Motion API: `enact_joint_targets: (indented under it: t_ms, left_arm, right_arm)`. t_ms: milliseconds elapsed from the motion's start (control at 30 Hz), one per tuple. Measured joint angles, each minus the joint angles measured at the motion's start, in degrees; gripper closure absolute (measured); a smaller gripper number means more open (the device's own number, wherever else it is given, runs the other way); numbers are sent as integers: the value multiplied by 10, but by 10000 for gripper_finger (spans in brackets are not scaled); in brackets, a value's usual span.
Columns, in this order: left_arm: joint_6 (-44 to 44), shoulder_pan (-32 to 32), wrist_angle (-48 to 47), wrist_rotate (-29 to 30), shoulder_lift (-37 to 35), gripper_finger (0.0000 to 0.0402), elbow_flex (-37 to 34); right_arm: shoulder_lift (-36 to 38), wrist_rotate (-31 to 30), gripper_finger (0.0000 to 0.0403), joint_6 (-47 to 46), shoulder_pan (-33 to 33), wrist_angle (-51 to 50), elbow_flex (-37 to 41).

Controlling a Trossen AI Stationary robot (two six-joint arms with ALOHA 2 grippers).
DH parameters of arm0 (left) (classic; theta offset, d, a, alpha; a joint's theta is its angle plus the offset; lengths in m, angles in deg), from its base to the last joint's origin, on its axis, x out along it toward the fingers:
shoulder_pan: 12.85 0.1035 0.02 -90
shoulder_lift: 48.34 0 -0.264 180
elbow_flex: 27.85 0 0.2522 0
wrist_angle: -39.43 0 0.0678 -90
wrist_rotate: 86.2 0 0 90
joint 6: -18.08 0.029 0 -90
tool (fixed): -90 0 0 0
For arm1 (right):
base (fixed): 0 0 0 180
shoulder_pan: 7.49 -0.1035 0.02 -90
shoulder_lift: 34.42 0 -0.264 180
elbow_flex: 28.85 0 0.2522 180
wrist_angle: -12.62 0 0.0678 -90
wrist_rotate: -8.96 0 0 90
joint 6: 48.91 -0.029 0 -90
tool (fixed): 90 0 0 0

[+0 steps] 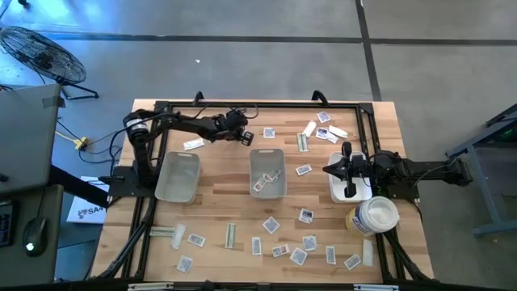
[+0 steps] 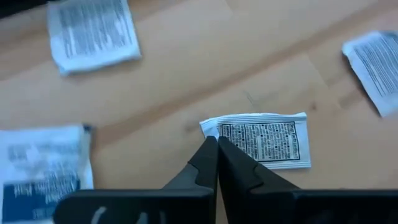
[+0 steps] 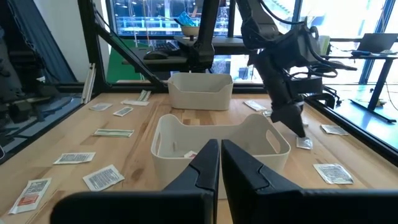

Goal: Pick & Place First Aid Supplies
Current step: Put the ointment pack into the right gray bin

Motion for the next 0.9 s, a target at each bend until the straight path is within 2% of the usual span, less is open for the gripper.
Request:
enact_joint_targets:
  t_ms: [100,367,567,733,900]
  left_arm:
    - [5,-10,-18,-1,-22,401,-1]
    - [33,-53,-55,64,-113,401,0]
    - [51,-90,-93,85,-189,401,0]
    - [80,-144,-87,86,-229,401,1]
    - [110,-204,-64,86,-235,401,1]
  right_arm:
    - [0,0,391,0,0,0,0]
    - [0,0,391,0,0,0,0]
    - [0,0,391,0,0,0,0]
    - [0,0,391,0,0,0,0]
    - [0,0,391,0,0,0,0]
